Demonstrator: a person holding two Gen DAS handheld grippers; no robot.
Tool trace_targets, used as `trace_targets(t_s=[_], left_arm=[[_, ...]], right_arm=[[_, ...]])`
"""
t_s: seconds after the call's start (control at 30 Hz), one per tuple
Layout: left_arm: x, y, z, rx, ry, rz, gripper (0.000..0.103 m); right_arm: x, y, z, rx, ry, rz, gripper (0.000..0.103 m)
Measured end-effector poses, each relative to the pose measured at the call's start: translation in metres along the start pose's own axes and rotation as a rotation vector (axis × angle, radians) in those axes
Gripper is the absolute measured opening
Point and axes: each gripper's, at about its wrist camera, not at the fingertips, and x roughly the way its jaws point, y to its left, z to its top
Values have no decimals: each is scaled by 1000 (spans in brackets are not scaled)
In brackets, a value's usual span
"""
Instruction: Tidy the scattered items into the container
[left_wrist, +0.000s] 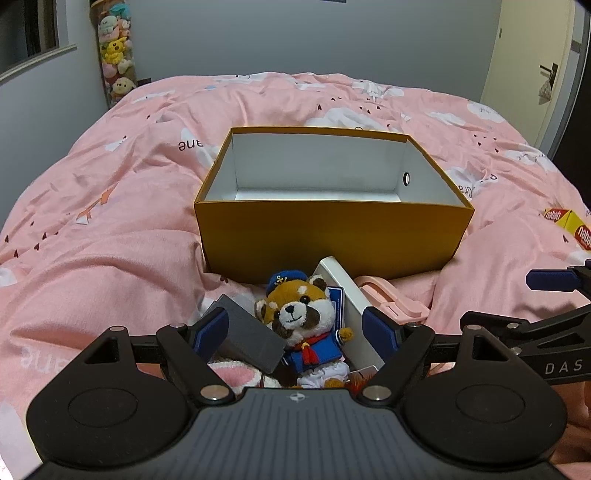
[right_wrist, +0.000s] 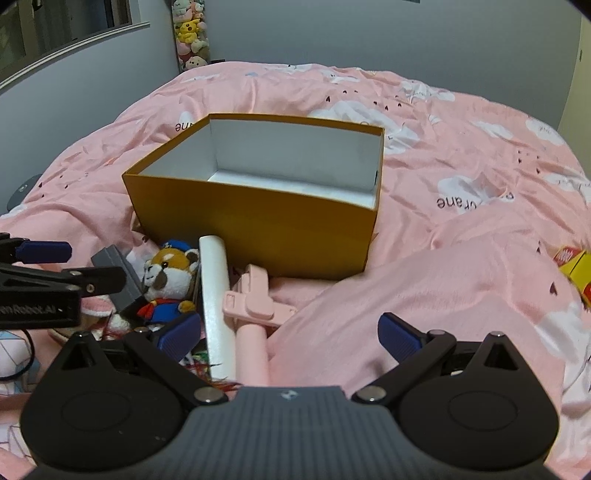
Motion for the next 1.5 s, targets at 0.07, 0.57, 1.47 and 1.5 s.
trace_targets(t_s=[0.07, 0.57, 1.47, 1.5], left_arm=[[2, 4, 1, -13, 9, -10, 90], [35, -12, 12, 15, 127, -240, 57], [130, -31, 13, -146, 448, -264, 59], [131, -30, 12, -157, 453, -265, 59]], right_arm=[[1, -1, 1, -19, -8, -8, 102], [33, -26, 13, -31, 21, -28, 57], [73, -34, -12, 1, 134, 181, 43], [74, -34, -13, 1, 136, 181, 44]])
